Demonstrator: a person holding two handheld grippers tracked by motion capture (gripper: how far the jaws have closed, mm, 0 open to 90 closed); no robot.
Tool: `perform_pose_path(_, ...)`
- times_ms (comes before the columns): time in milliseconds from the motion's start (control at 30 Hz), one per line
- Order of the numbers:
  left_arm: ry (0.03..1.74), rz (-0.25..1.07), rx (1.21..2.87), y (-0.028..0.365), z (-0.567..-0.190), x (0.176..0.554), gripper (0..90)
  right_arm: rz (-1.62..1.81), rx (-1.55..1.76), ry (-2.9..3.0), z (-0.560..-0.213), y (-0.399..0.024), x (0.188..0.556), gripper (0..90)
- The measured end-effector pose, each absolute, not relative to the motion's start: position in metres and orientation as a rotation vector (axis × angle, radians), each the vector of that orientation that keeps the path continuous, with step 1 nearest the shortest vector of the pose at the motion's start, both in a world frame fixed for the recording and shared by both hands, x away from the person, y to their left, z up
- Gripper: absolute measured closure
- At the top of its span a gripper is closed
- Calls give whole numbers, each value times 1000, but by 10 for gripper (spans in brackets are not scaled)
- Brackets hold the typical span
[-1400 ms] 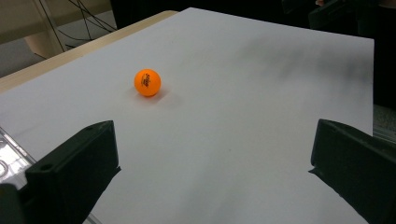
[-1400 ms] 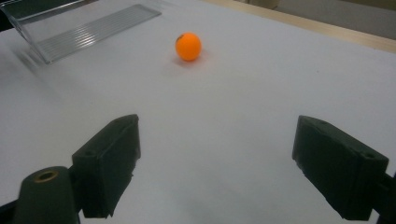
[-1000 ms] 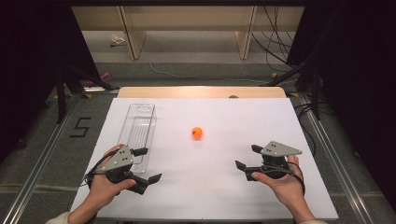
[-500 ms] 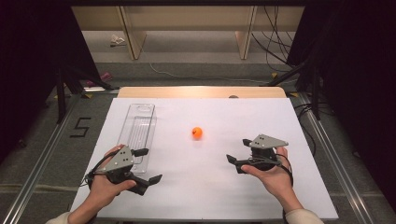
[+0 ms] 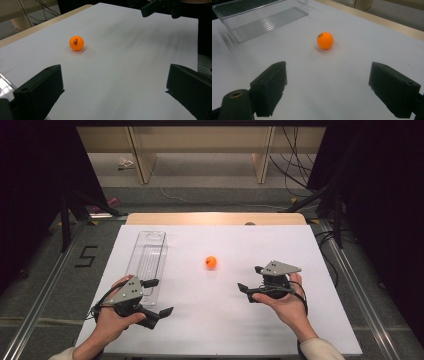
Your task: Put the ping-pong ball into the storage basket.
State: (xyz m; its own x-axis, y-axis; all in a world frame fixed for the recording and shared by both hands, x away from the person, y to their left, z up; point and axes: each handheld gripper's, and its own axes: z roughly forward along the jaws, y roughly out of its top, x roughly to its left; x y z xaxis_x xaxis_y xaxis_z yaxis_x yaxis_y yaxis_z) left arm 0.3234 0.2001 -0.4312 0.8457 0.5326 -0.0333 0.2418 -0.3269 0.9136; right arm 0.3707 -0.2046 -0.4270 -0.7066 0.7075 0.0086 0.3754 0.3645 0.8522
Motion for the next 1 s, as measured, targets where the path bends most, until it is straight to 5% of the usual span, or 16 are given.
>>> perform_pose_path(1000,574,321,1918,200,-431,323,4,1278,924,2299,-430,-184,388,159)
